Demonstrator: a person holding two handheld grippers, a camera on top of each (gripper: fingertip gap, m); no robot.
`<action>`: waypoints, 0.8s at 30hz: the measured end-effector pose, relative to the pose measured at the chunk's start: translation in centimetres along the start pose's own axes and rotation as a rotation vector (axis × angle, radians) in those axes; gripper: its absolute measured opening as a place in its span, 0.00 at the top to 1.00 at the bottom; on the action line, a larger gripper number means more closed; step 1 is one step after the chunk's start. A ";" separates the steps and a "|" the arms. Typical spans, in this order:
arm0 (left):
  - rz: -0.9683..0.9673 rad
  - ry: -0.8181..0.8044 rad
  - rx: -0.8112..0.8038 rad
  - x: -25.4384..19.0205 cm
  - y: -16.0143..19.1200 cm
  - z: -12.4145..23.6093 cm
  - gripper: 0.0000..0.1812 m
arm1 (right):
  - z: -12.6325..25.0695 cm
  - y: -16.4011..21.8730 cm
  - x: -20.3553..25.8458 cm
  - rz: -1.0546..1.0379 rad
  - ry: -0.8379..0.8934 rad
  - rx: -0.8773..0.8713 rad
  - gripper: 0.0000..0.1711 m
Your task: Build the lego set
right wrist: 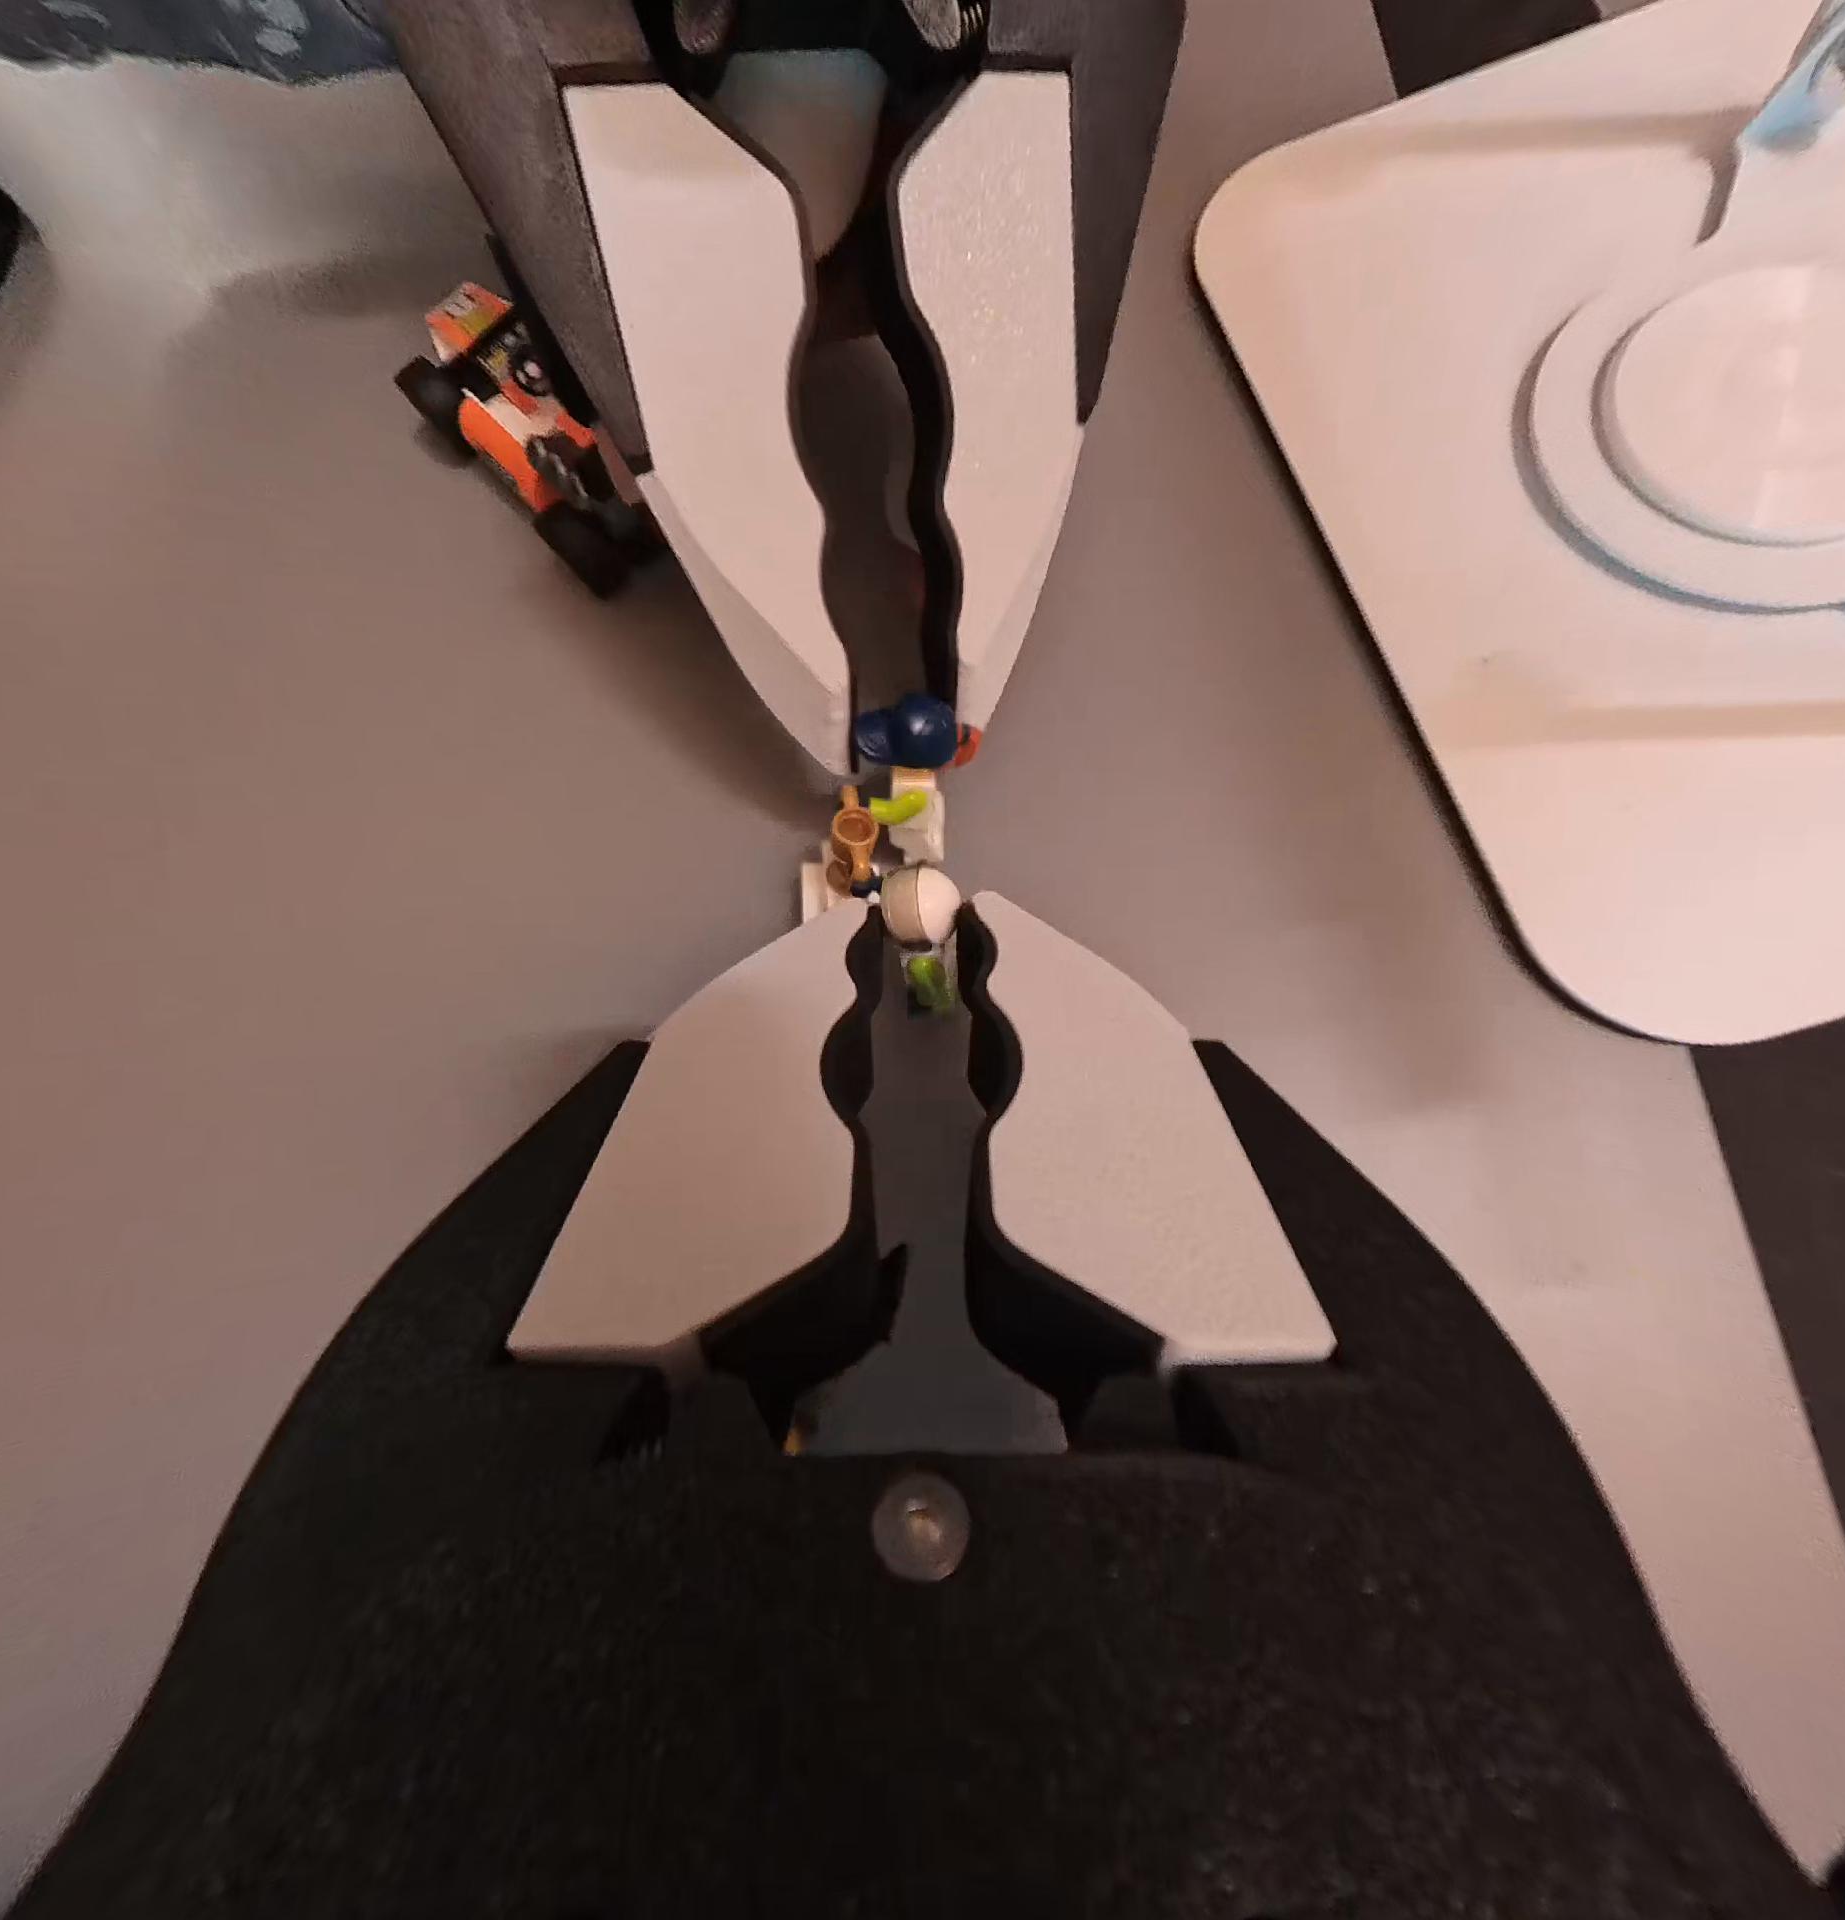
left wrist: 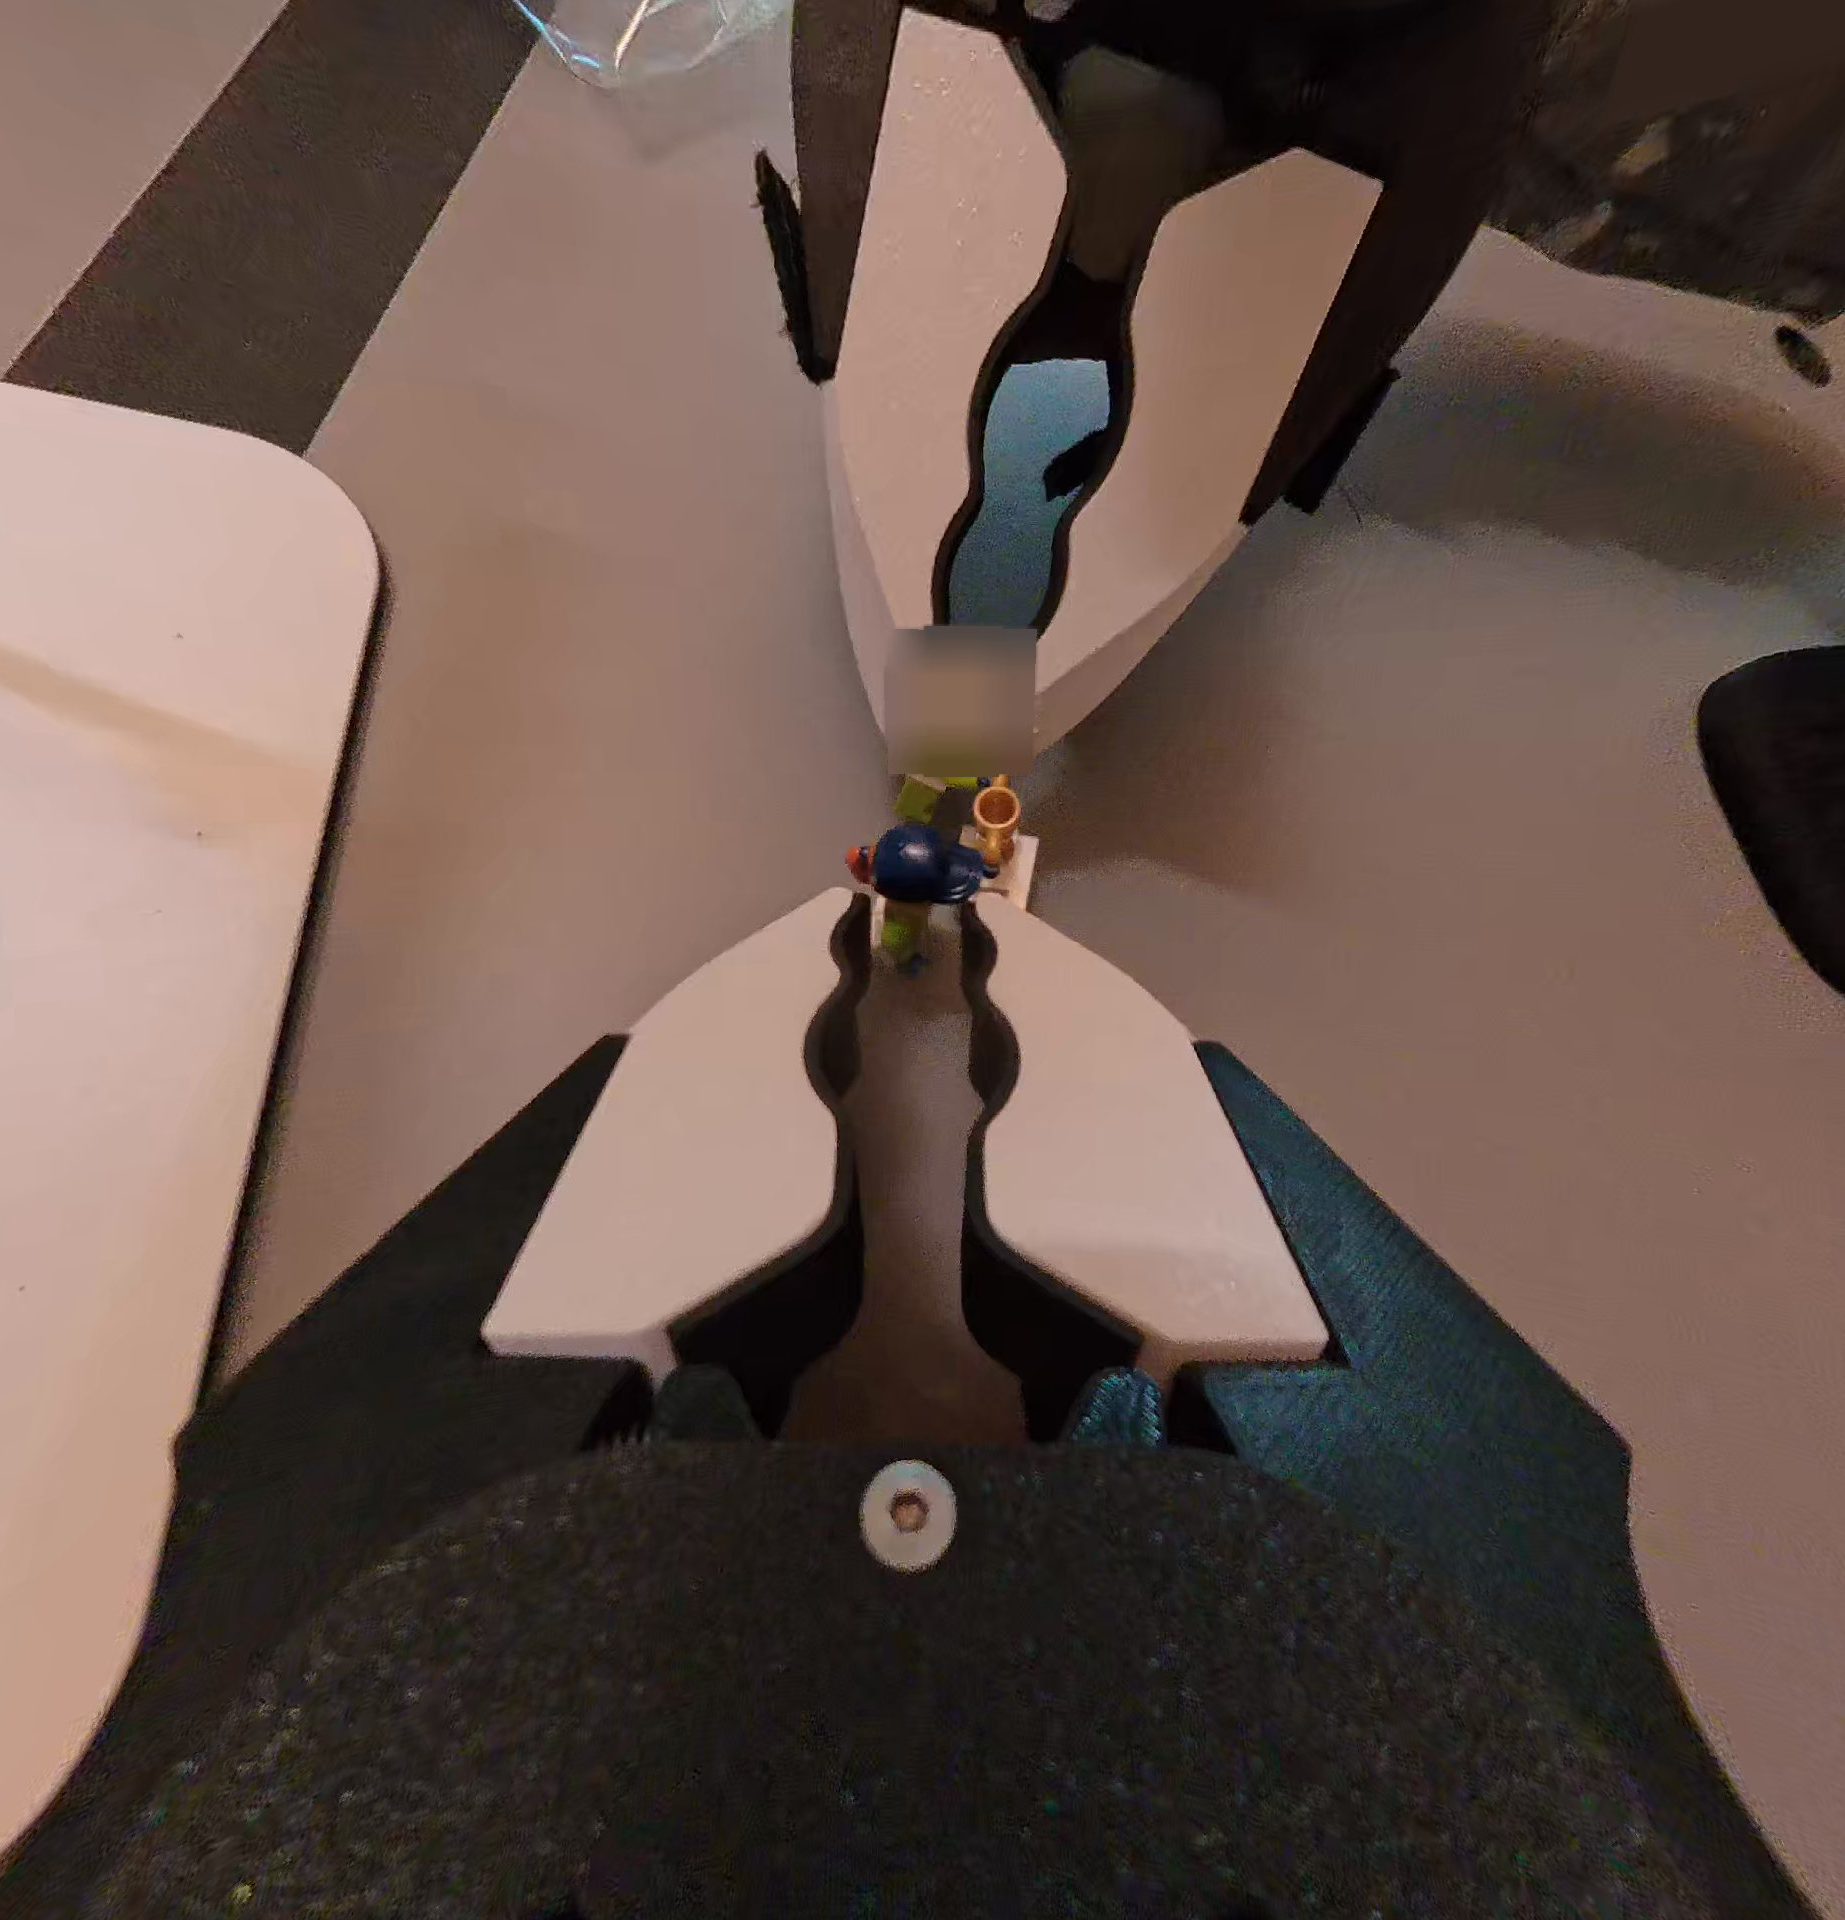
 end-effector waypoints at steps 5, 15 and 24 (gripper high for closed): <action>-0.038 -0.030 0.018 0.2 0.4 -0.3 0.90 | -0.3 0.6 0.0 0.026 0.017 -0.005 0.92; -0.083 -0.042 0.024 0.0 0.5 -0.3 0.89 | 1.5 0.0 1.0 0.126 0.139 0.024 0.84; -0.110 -0.031 0.023 0.1 0.4 -0.7 0.92 | -1.3 0.3 6.2 0.329 0.352 0.123 0.99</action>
Point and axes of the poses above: each gripper's, where its closed fingertips meet, z back along the fingers, y out of its underside, x = y × z across the jaws, the point moved 8 cm from there along z, back along the fingers, and after that the axes turned 10 degrees about -x, right-handed, at the moved point
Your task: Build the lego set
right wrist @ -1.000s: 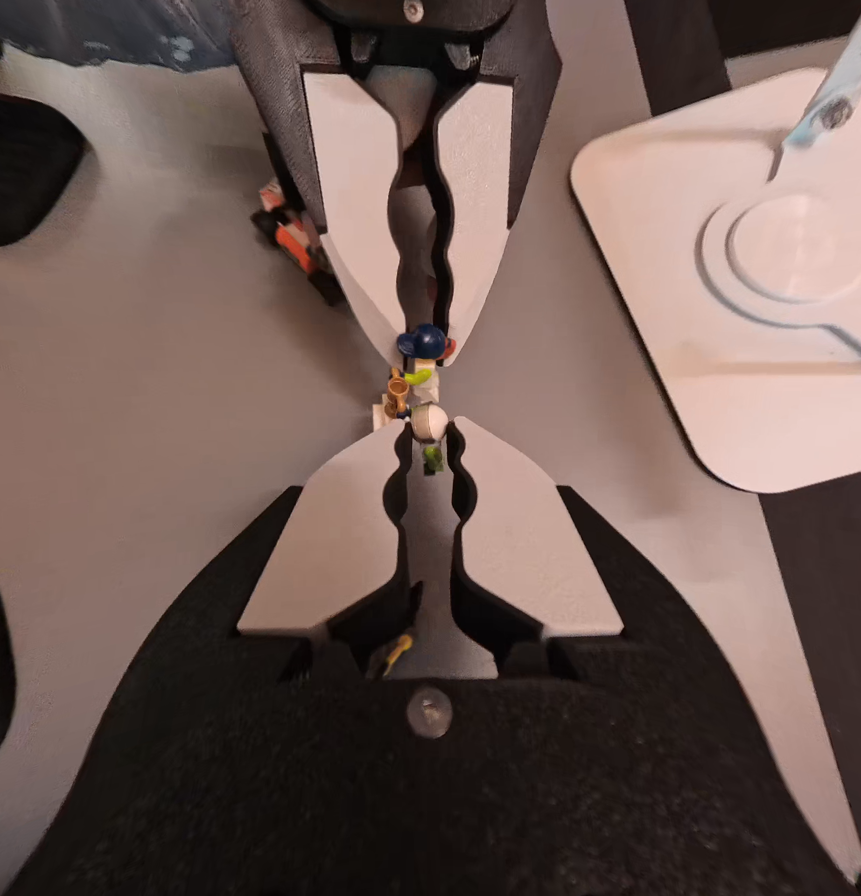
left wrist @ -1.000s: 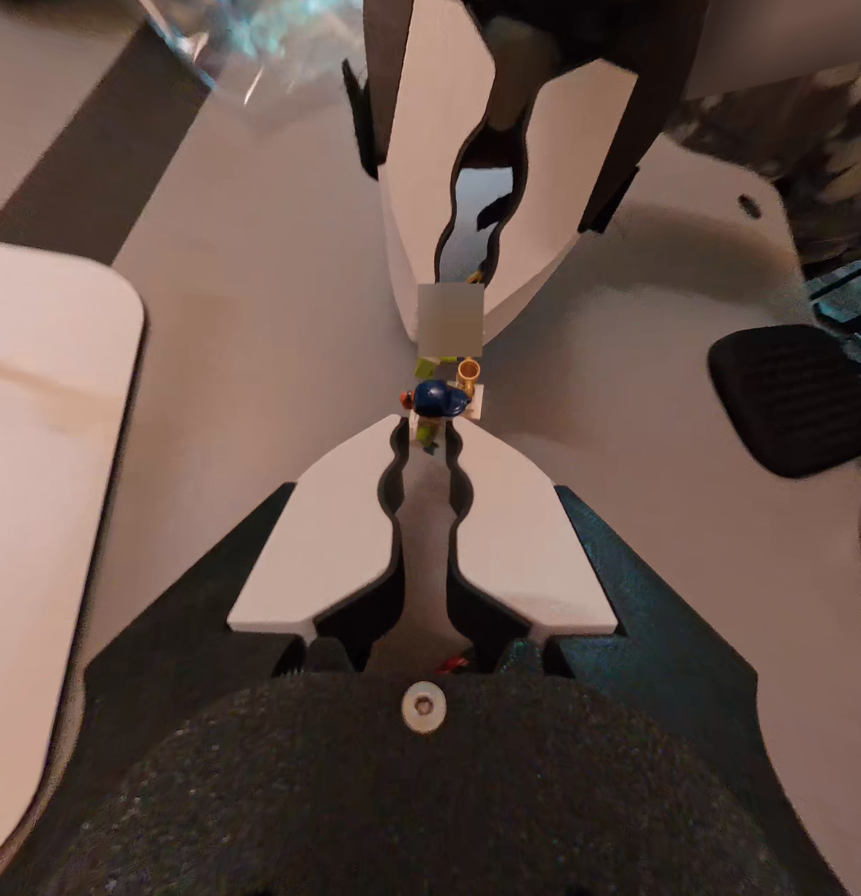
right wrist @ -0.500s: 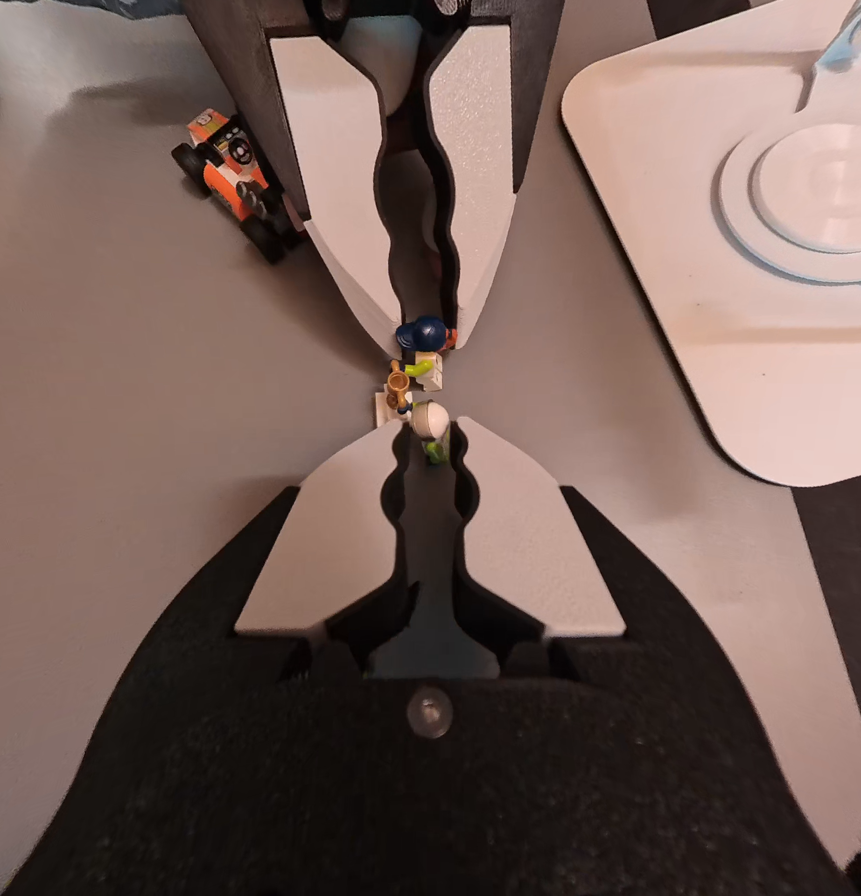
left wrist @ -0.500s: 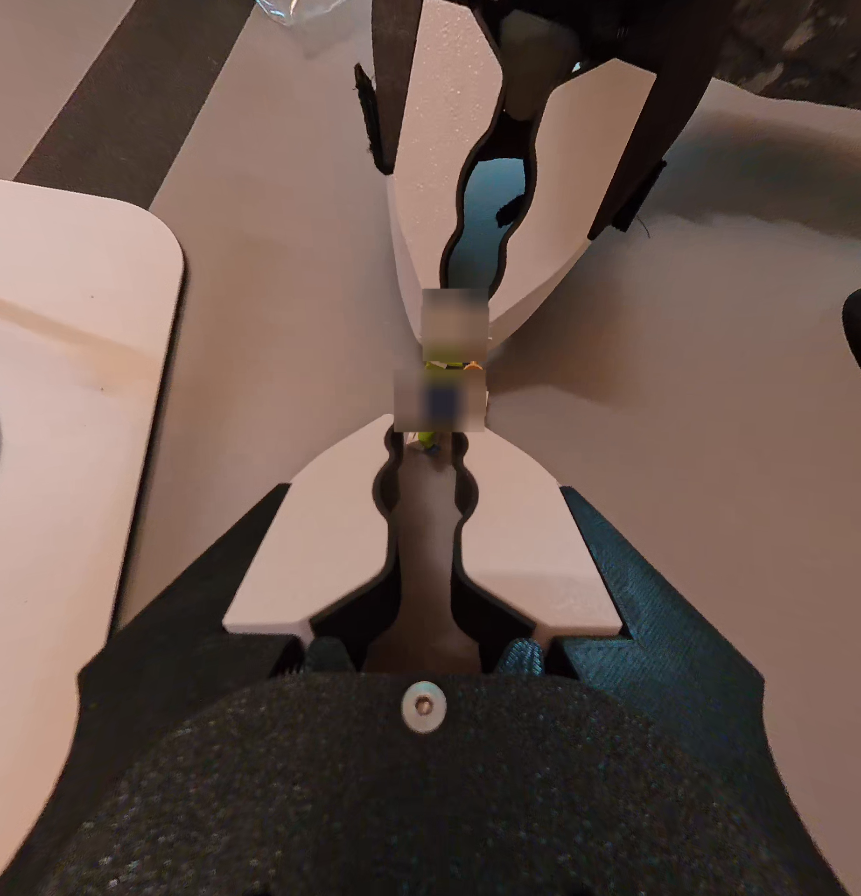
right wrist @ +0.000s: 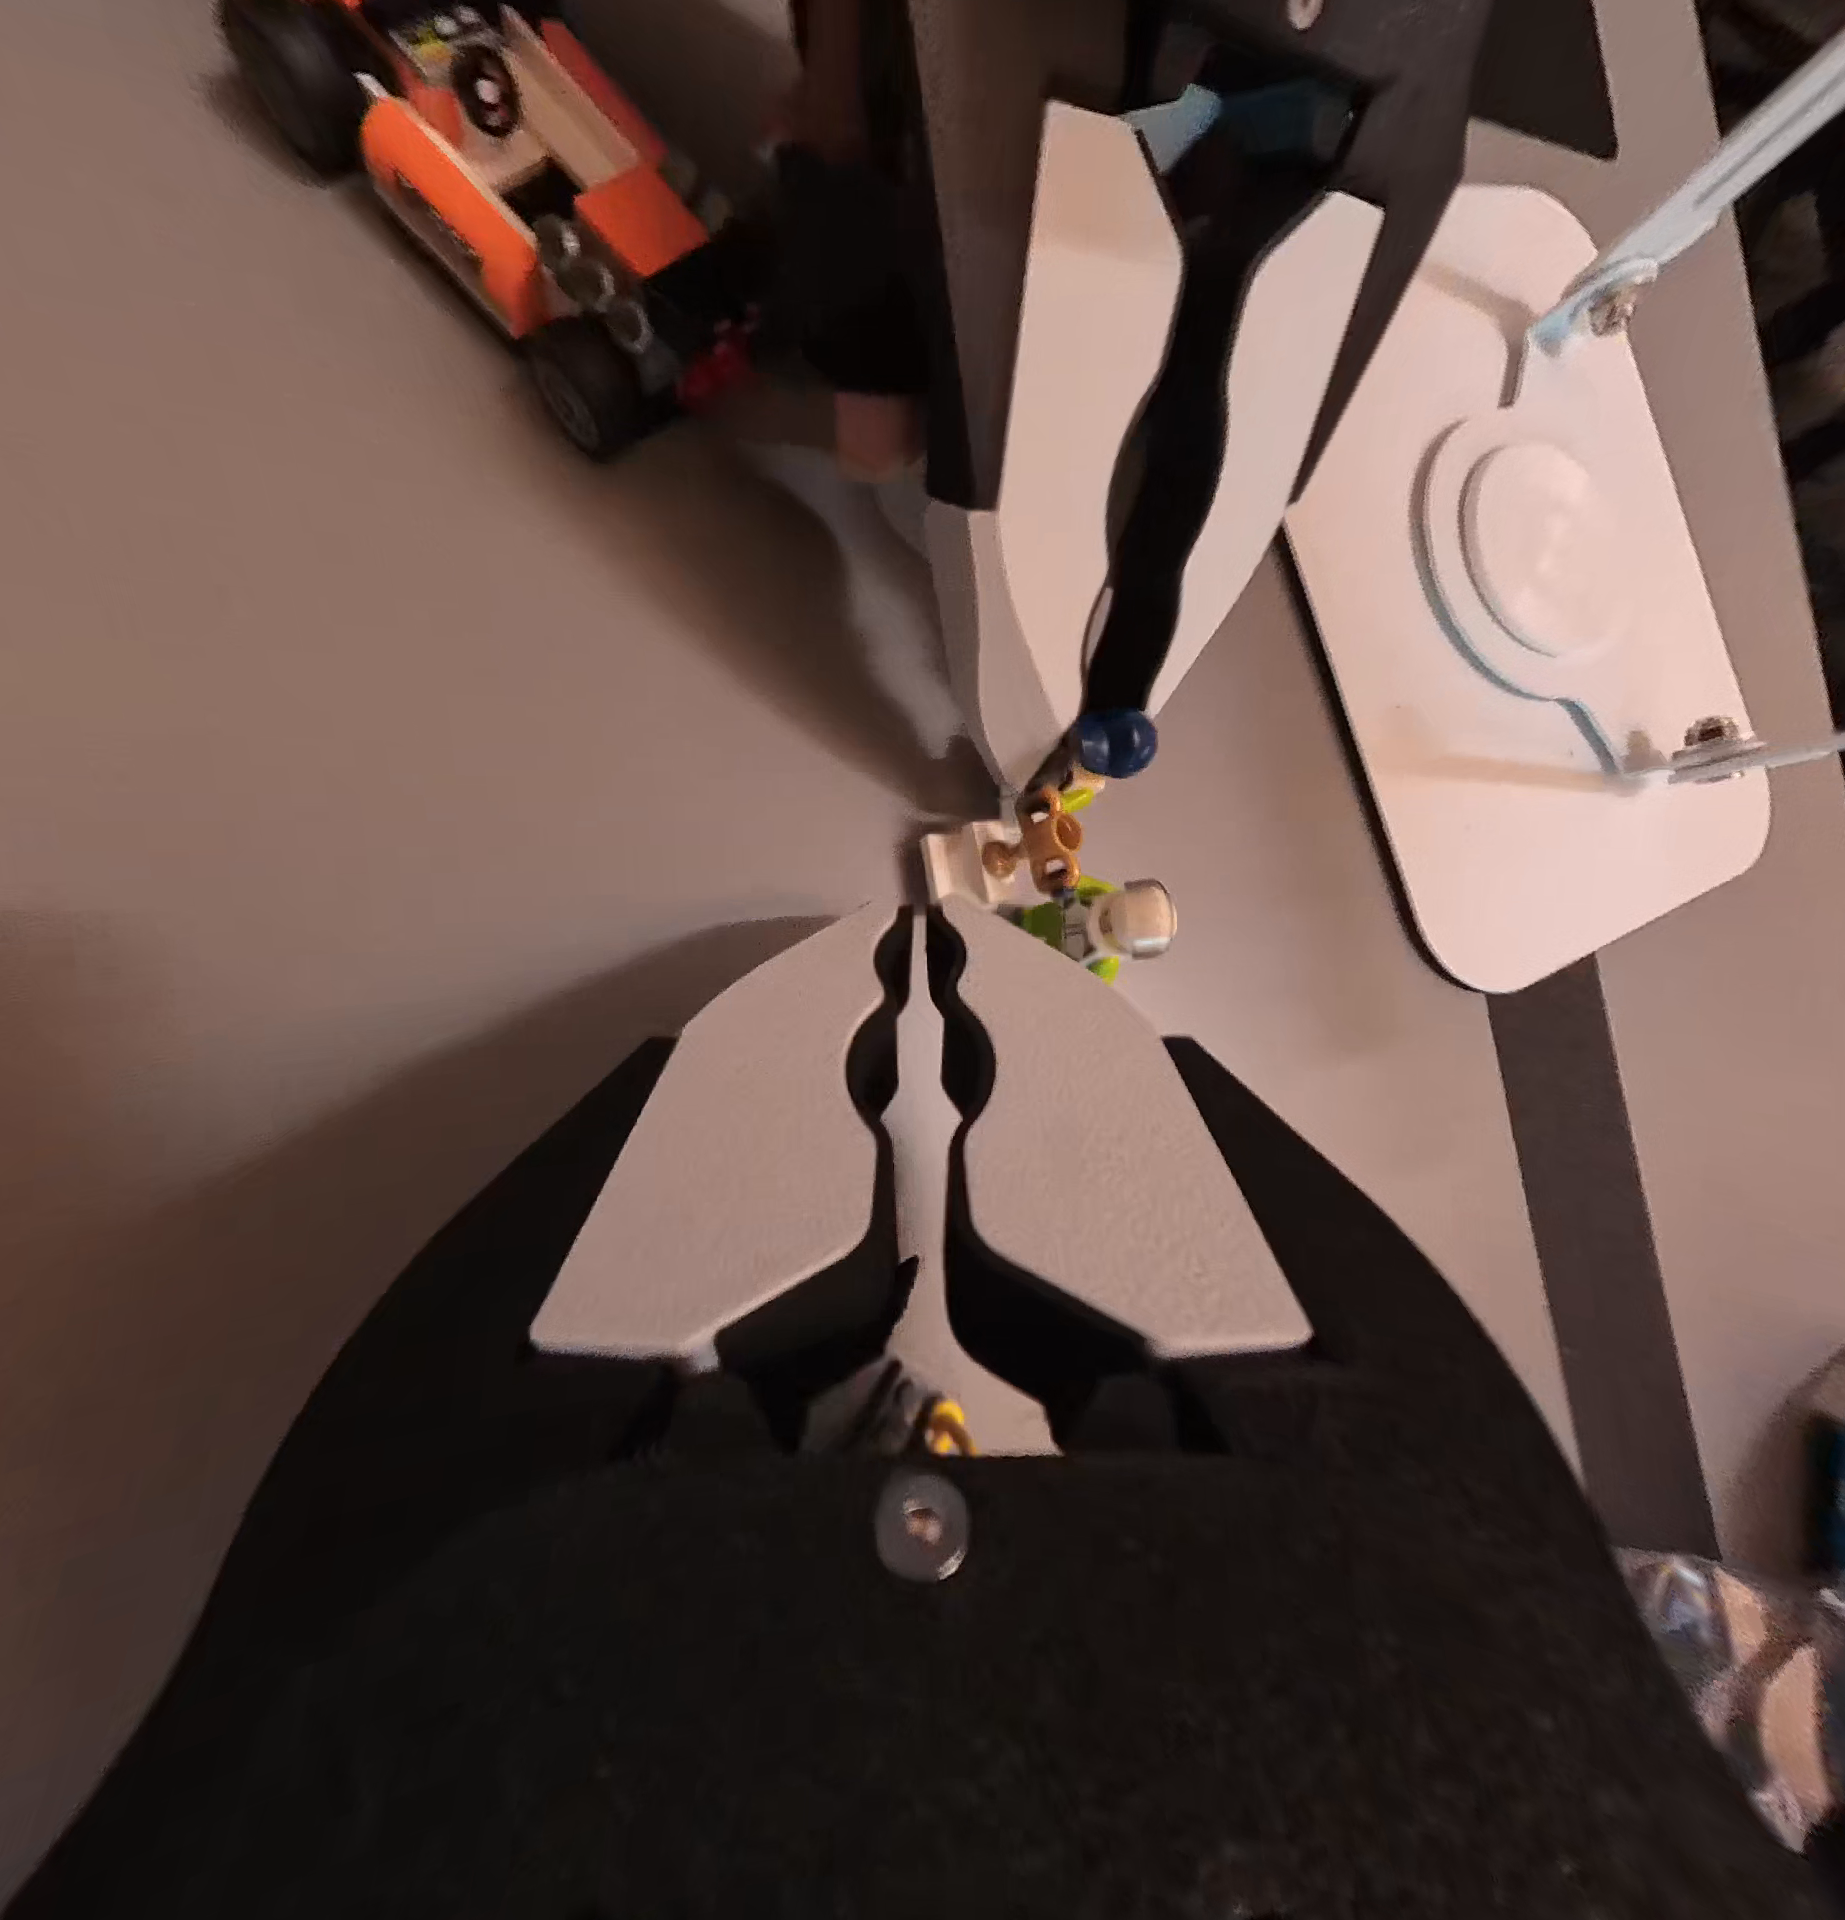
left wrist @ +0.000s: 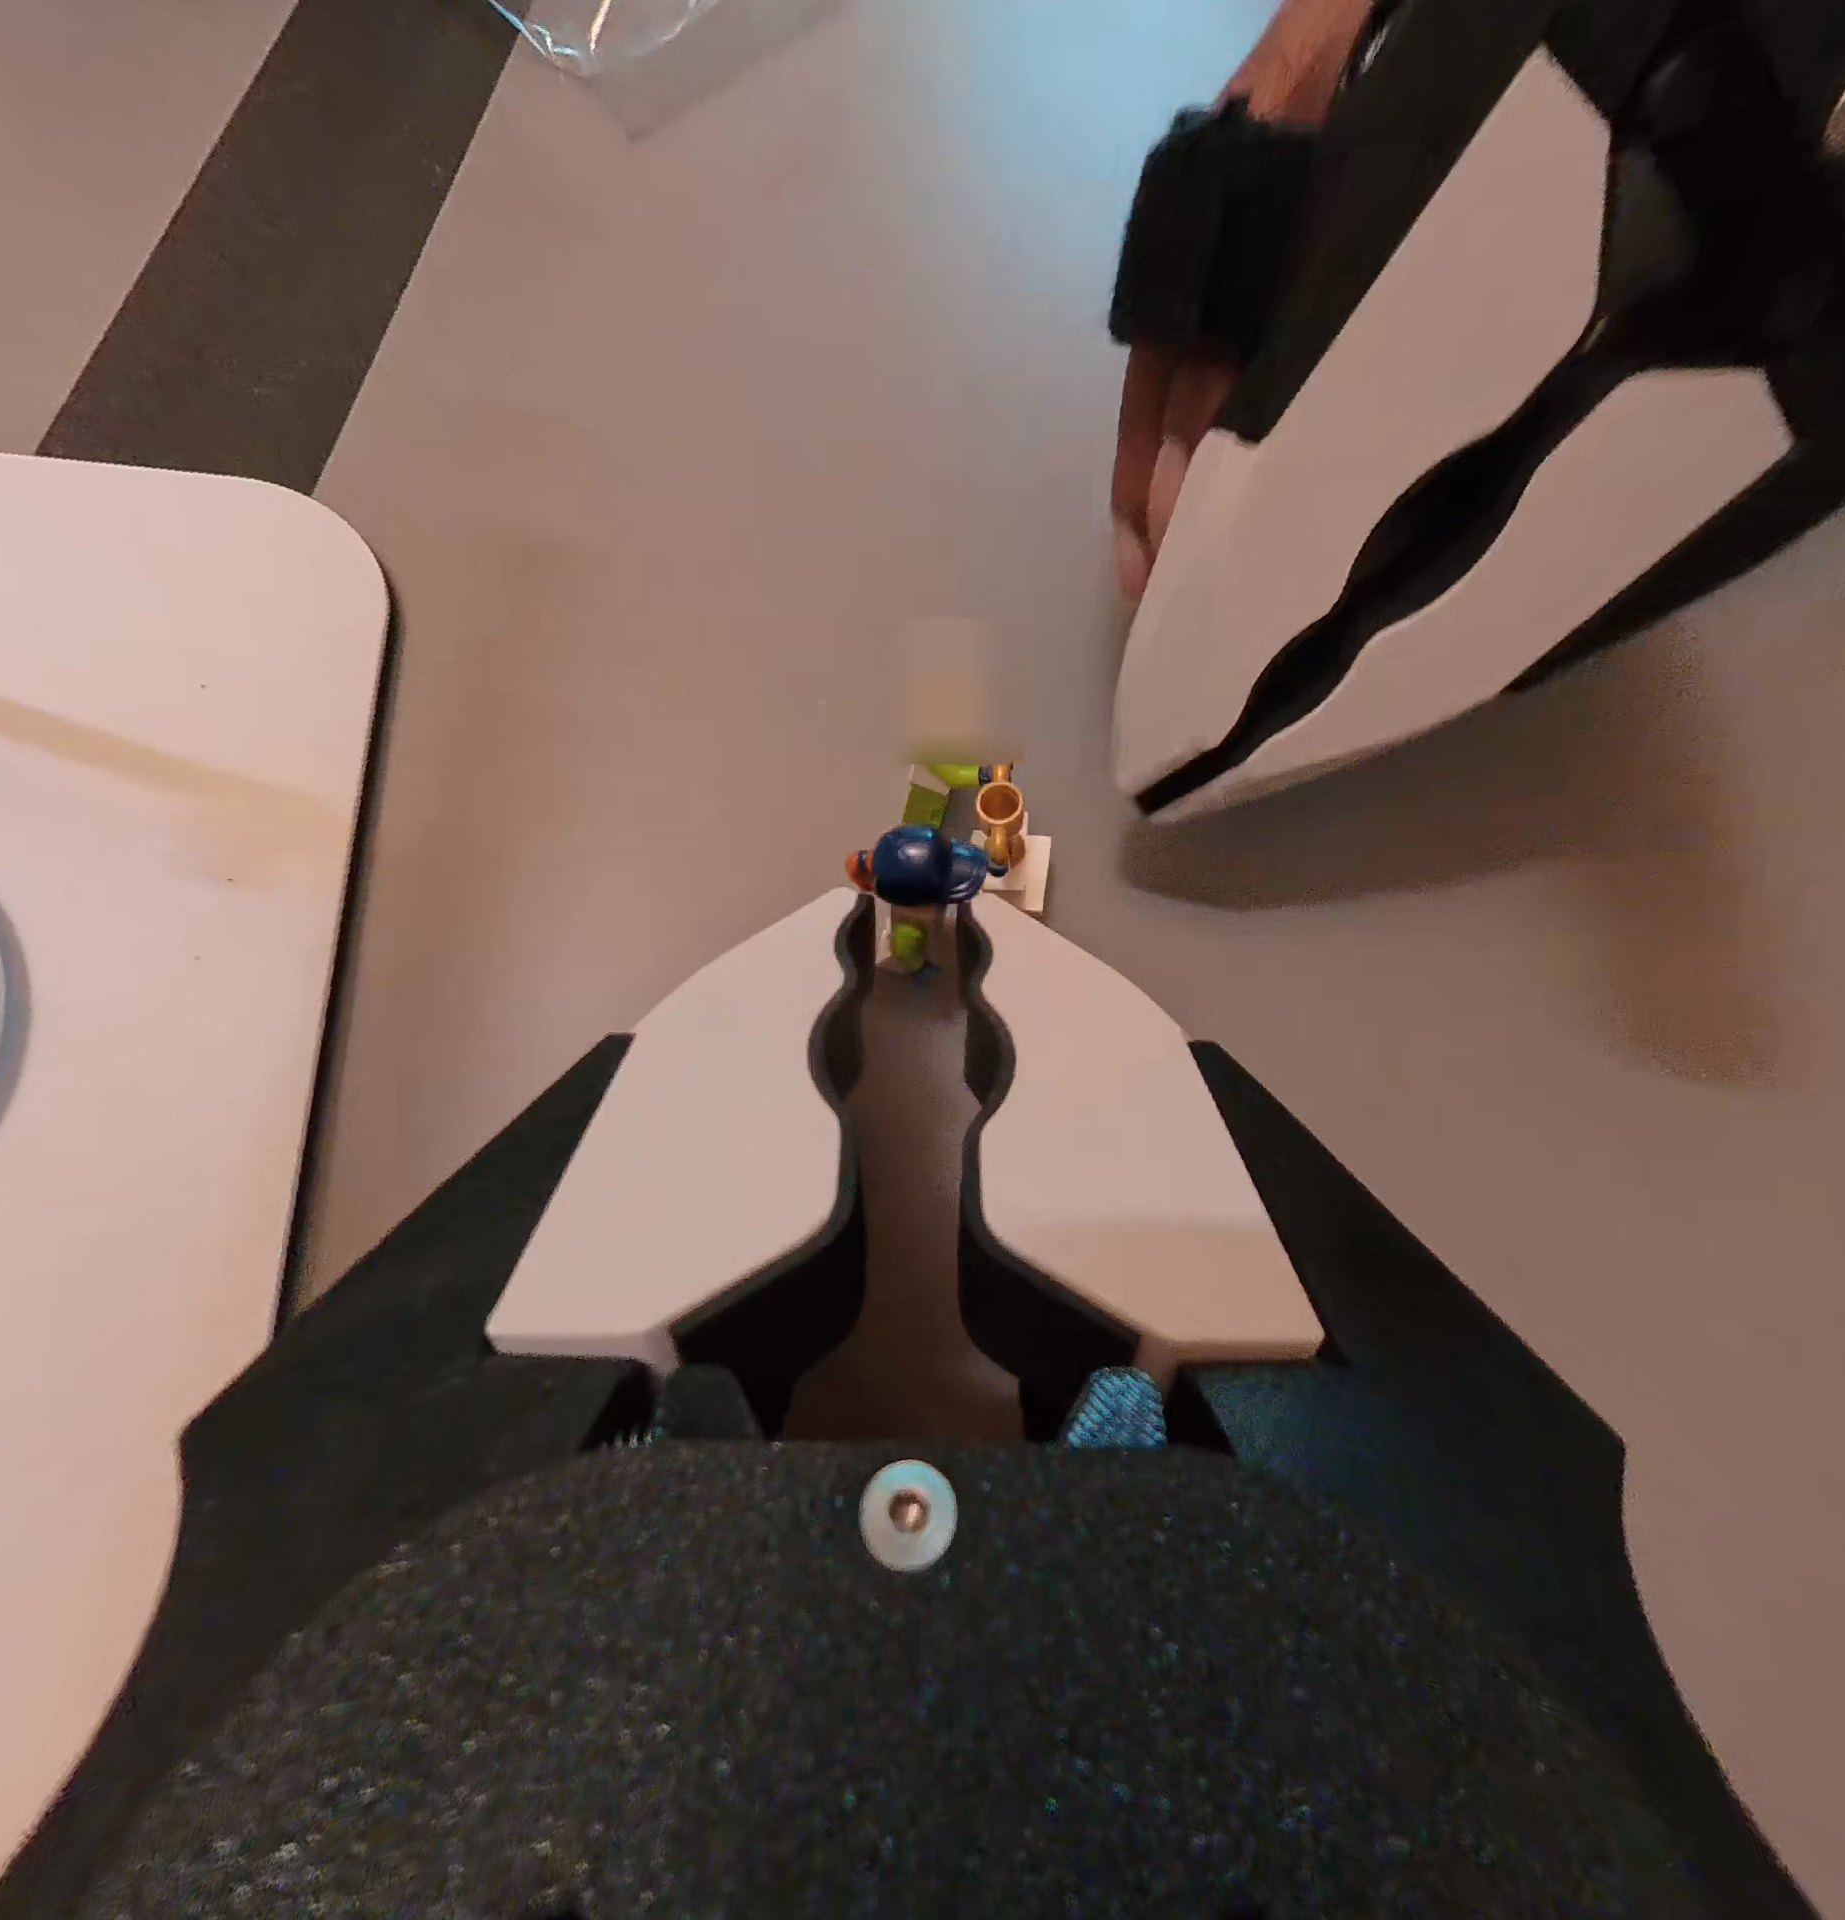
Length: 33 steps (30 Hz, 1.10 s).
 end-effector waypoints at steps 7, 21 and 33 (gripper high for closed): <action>0.006 0.000 0.004 -0.3 0.0 -0.4 0.95 | -1.5 -0.1 -0.6 -0.019 0.030 0.131 1.00; 0.144 0.053 0.001 0.1 0.0 -0.5 0.95 | -2.1 0.2 -0.8 -0.036 -0.019 0.201 1.00; 0.061 0.049 0.046 -0.1 -0.1 -0.6 0.90 | 1.6 0.1 -6.5 -0.021 -0.183 0.108 0.86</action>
Point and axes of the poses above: each gripper's, where its closed fingertips meet, z back along the fingers, y out of its underside, x = y × z across the jaws, the point moved 8 cm from there along z, back along the fingers, and after that the axes turned 10 degrees about -x, right-handed, at the moved point
